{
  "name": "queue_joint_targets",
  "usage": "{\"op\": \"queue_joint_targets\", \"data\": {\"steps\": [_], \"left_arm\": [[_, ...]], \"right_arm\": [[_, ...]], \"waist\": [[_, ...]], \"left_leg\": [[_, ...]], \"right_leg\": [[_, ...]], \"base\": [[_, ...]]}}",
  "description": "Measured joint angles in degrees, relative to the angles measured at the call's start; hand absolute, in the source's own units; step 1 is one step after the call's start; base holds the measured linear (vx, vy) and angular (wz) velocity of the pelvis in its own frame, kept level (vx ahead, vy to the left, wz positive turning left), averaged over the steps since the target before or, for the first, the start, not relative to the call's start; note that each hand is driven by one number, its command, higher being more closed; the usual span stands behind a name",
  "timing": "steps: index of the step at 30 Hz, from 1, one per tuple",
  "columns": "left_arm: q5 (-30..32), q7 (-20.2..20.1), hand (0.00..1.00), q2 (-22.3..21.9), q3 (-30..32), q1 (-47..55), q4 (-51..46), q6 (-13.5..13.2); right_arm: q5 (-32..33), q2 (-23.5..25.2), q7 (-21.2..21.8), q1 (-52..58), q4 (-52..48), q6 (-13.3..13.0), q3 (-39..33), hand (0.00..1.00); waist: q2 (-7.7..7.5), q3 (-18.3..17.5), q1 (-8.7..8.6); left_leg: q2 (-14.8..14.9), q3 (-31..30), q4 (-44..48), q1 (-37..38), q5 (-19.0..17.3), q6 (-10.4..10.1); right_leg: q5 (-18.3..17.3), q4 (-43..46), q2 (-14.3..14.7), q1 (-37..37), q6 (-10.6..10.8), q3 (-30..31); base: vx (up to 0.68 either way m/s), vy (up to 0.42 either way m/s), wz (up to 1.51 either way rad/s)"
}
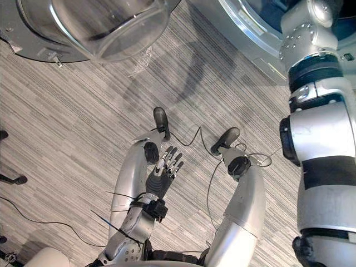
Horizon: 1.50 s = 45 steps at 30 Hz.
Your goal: Pick up the laundry basket with both hands and put the clothes into the washing machine.
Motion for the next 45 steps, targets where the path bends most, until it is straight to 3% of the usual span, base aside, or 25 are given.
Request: {"op": "queue_joint_targets", "data": {"steps": [4, 8, 15, 18, 21, 27, 32, 37, 39, 40, 43, 45], "left_arm": [[0.0, -0.1, 0.0, 0.0, 0.1, 0.4, -1.3, 0.2], [-0.6, -0.5, 0.0, -1.0, 1.8, 2.5, -3.0, 0.1], [-1.2, -1.3, 0.0, 1.4, 0.7, 4.4, -4.8, 0.3], [-1.2, -1.3, 0.0, 3.2, 0.6, 4.5, -4.9, 0.2], [-1.2, -1.4, 0.0, 3.4, 1.6, 4.5, -4.8, 0.0], [-1.3, -1.0, 0.0, 1.3, 2.4, 4.4, -1.9, 0.0], [-1.3, -1.1, 0.0, 0.4, 2.8, 4.4, -0.6, -0.1], [-1.7, -1.3, 0.0, 0.1, 4.6, 4.2, 2.5, -0.5], [-1.7, -1.7, 0.0, -0.2, 5.0, 4.0, 3.4, -0.5], [-1.7, -2.4, 0.0, -0.7, 6.4, 3.9, 4.7, -0.5], [-1.6, -2.7, 0.0, -0.9, 9.4, 3.7, 6.9, -0.7], [-1.0, -3.7, 0.0, -0.9, 9.3, 2.6, 8.9, -0.7]], "right_arm": [[5.1, -5.2, 0.2, -7.0, 1.3, 0.9, 8.6, 0.0], [10.0, -4.7, -0.2, -10.5, 0.7, 1.8, 12.7, 0.0], [2.7, -2.3, -1.0, -11.0, 1.1, 1.0, 9.2, 0.0], [2.6, -0.2, 0.8, -10.6, 1.7, 1.6, 9.3, 0.0], [-4.3, 2.8, 2.8, -6.2, 1.6, 1.8, 6.8, 0.0], [-10.3, 12.3, 4.2, 10.9, -0.3, 1.8, -1.9, 0.0], [-10.8, 13.6, 6.4, 22.5, -4.7, 1.3, -9.4, 0.0], [-10.4, 16.8, 9.1, 40.2, -17.5, -1.4, -21.7, 0.0], [-10.8, 19.9, 10.0, 50.0, -26.4, -2.7, -26.4, 0.0], [-11.0, 22.9, 10.2, 56.7, -32.7, -3.7, -28.2, 0.0], [-14.1, 30.5, 12.6, 74.4, -45.1, -5.8, -30.0, 0.0], [-18.7, 32.9, 13.8, 86.5, -48.9, -6.4, -31.3, 0.0]], "waist": [[0.0, 0.0, 0.06], [0.01, 0.0, -0.12], [-0.01, 0.0, -0.88], [-0.01, 0.0, -1.77], [-0.02, 0.0, -1.81], [-0.04, 0.0, -2.49], [-0.1, 0.0, -3.26], [-0.61, -0.3, -3.43], [-0.63, -0.3, -3.88], [-0.78, -0.4, -4.89], [-3.35, -1.7, -6.19], [-3.9, -2.0, -6.62]], "left_leg": [[0.0, -1.0, -0.1, 0.0, 0.2, -0.3], [0.2, -1.0, 0.5, -0.7, 0.8, 0.4], [0.7, -0.9, 0.8, -2.1, 0.7, 0.3], [0.7, -0.9, 0.7, -2.0, 0.6, 0.0], [1.0, -0.9, 0.5, -1.5, 0.7, -0.2], [1.1, -0.4, -1.7, -0.8, 1.4, -1.0], [1.3, -0.2, -1.1, -0.7, 1.4, -0.4], [2.0, 0.0, -0.5, -0.1, 0.9, -0.4], [2.1, 0.2, -0.5, 1.3, 0.6, -0.3], [2.2, 0.5, -0.7, 2.9, 0.2, -0.5], [2.8, 2.4, -3.3, 8.8, 0.2, -0.6], [2.9, 3.4, -7.9, 16.1, 0.3, -0.7]], "right_leg": [[-0.6, 0.0, 0.0, 1.1, 0.0, -1.3], [-0.3, -0.1, 0.0, 0.7, -0.6, -1.7], [-0.4, 0.7, 0.2, -0.9, -0.5, -1.2], [-0.5, 0.8, 0.2, -0.9, -0.4, -1.1], [-0.4, 0.6, 0.7, -0.7, -0.4, -0.8], [0.3, -1.6, 1.9, -0.6, 0.4, -0.7], [0.8, -2.0, 2.2, -0.6, -0.5, -0.3], [0.8, -1.9, 2.7, -0.1, -0.4, 0.0], [0.7, -1.9, 2.8, 1.1, -0.4, 0.2], [0.5, -2.0, 2.8, 2.5, -0.2, 0.3], [0.2, -4.1, 4.1, 6.5, 0.1, 1.6], [0.9, -8.9, 5.6, 13.5, 1.6, 0.8]], "base": [[-0.07, -0.014, 0.05], [-0.06, -0.007, 0.0], [-0.07, -0.007, -0.03], [-0.08, -0.005, 0.0], [-0.1, -0.01, -0.05], [-0.07, -0.007, -0.06], [-0.05, 0.004, -0.05], [-0.07, -0.002, -0.08], [-0.08, -0.008, -0.01], [-0.09, -0.022, -0.03], [-0.1, -0.051, -0.16], [-0.11, -0.055, -0.17]]}}
